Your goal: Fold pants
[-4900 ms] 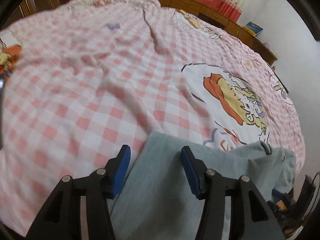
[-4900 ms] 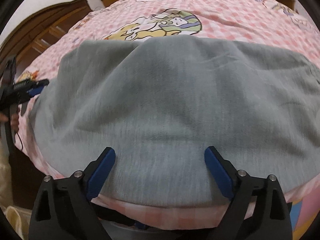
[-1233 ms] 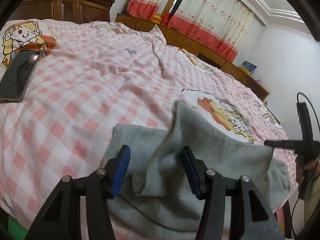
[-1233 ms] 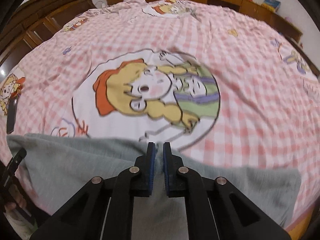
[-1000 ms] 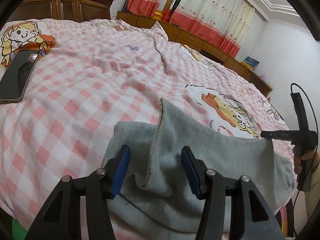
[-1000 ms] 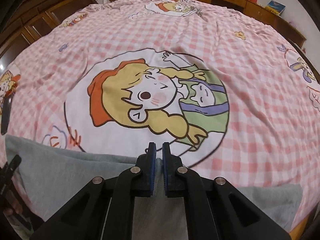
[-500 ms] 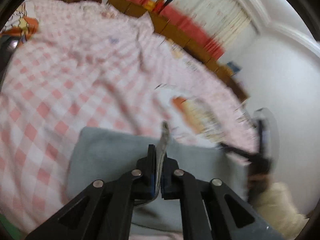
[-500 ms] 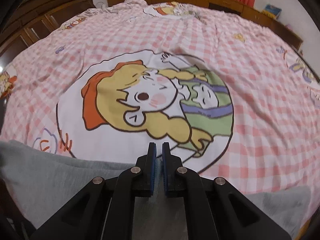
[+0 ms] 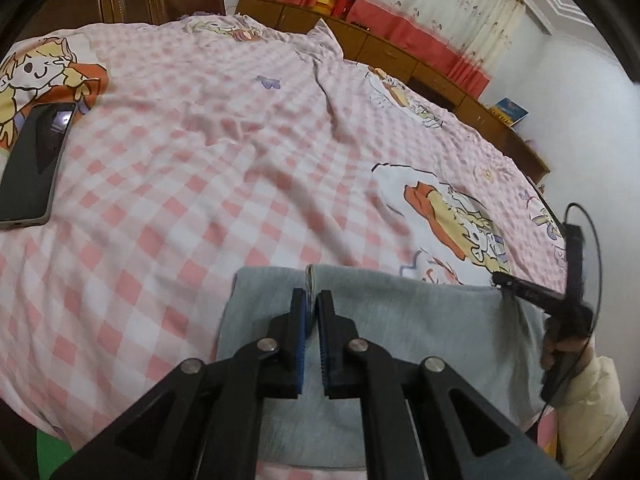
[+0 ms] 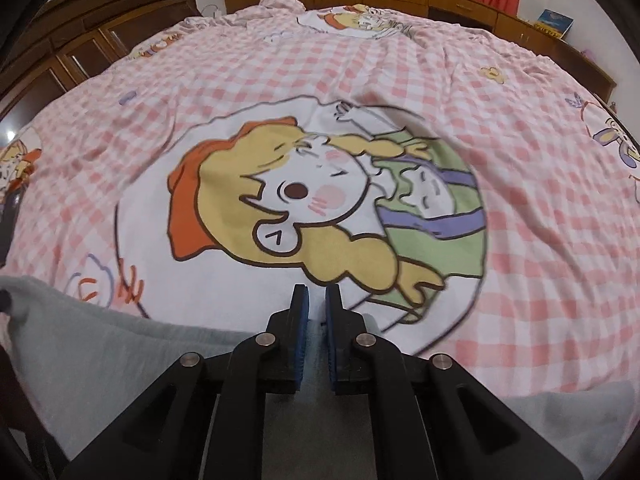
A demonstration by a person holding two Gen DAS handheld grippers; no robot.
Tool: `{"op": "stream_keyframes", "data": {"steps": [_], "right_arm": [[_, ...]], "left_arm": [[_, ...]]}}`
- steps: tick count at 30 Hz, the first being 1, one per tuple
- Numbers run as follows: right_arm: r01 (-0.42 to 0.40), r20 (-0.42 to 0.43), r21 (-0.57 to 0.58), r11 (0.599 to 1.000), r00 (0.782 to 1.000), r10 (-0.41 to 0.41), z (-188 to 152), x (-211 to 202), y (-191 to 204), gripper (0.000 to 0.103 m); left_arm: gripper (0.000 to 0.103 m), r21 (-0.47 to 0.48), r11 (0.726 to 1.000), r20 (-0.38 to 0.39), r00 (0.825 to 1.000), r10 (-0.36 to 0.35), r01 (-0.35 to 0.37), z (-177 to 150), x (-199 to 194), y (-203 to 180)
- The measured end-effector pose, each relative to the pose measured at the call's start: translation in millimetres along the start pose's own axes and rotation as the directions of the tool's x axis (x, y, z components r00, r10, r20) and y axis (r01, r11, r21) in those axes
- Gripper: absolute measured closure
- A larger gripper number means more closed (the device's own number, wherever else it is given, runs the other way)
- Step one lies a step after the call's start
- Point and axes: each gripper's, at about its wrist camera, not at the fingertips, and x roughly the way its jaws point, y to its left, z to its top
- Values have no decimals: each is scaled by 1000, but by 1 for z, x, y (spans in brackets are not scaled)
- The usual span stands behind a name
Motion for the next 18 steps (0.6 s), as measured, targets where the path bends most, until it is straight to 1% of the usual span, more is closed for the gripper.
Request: {"op": "stream_keyframes", "data": {"steps": [1,2,3,4,5,7,9,12,15,17,18], "right_arm": [[-8,14,6,1000,1000,8,0,-8,-3,88],[-15,32,11,1000,999,15,-1,-16,-5,82],[-22,59,18,1000,998,21,-4,-28,-9,76],[-24,75,20,1000,997,22,-6,-34,-11,74],[-24,94,21,999,995,22,-9,-43,-15,71],[-15,108,21,1000,994,13,-17,-55,-21,71],[6,97,34,999,995,-9,-28,-61,-29,71],[31,80,65,997,996,-36,-45,-65,-42,71],[38,61,114,993,997,-45,-61,-65,-56,71],[38,41,138,990,998,-44,-70,-61,-63,71],[38,35,146,989,998,-44,-73,-60,-65,71]], "left_arm": [[86,5,1000,-2,1000,-3,3,0,1,0],[80,12,1000,-4,1000,-11,12,-1,3,0],[69,15,1000,-3,1000,-15,15,1,5,0],[63,19,1000,2,1000,-16,16,1,5,-2],[62,28,1000,5,1000,-11,11,2,8,-2],[61,43,999,1,1000,-7,7,5,12,-5],[61,53,999,-11,1000,-2,3,6,20,-6],[62,49,999,-30,999,-22,24,7,29,-7],[62,46,998,-20,999,-37,38,6,34,-9],[62,60,998,-2,1000,-13,13,3,37,-14],[70,71,997,10,1000,7,-7,1,37,-17]]}}
